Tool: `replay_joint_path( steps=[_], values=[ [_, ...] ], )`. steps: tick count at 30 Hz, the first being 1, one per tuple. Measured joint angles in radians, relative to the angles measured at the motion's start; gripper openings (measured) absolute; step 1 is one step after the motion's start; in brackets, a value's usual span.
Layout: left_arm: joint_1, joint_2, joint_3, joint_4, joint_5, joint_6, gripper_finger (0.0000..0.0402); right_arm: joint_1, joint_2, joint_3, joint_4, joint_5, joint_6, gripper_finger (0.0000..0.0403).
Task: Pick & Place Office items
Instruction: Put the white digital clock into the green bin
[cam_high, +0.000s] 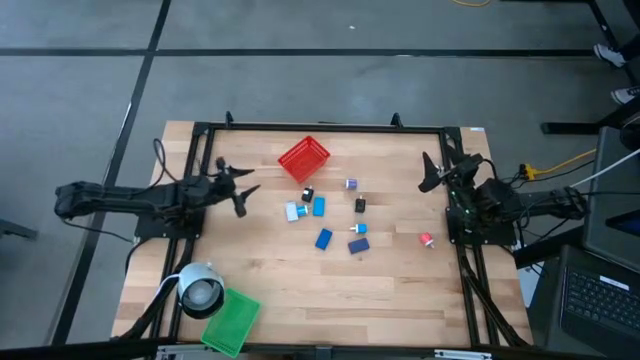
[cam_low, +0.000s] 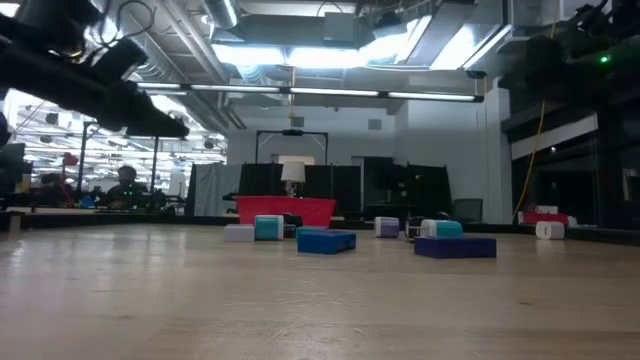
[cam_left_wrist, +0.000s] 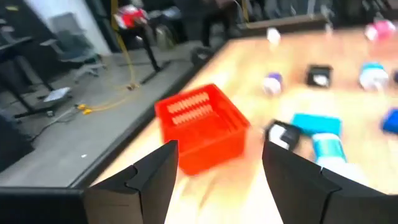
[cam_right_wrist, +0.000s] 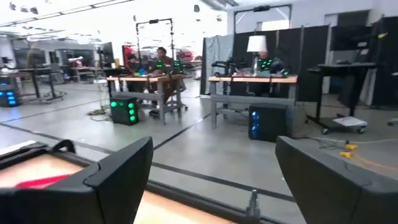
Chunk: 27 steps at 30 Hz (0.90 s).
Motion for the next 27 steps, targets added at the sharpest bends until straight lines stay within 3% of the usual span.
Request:
replay_joint_path(
  steps=[8,11,15,19,22,27],
  values=[
    [-0.001,0.328,0.143,-0.023,0.111,0.025,0.0224,-0.067,0.0,0.0,0.117,-0.12,-0.052,0.0345],
    [-0.002,0.446,0.158,0.0,-0.001,0.068,0.0225,-0.075,0.0,0.0,0.128,-0.132,-0.045,0.0345],
    [0.018,0.582,0.16,0.174,-0.178,0.228,0.0228,-0.075,0.0,0.0,0.15,-0.165,-0.022,0.0345],
    [0.027,0.652,0.16,0.359,-0.19,0.195,0.0226,-0.075,0.0,0.0,0.156,-0.194,-0.005,0.0345],
    [0.026,0.667,0.161,0.409,-0.172,0.175,0.0222,-0.075,0.0,0.0,0.156,-0.203,-0.005,0.0345],
    [0.038,0.671,0.161,0.423,-0.365,0.187,0.0214,-0.075,0.0,0.0,0.155,-0.228,-0.016,0.0345]
  ],
)
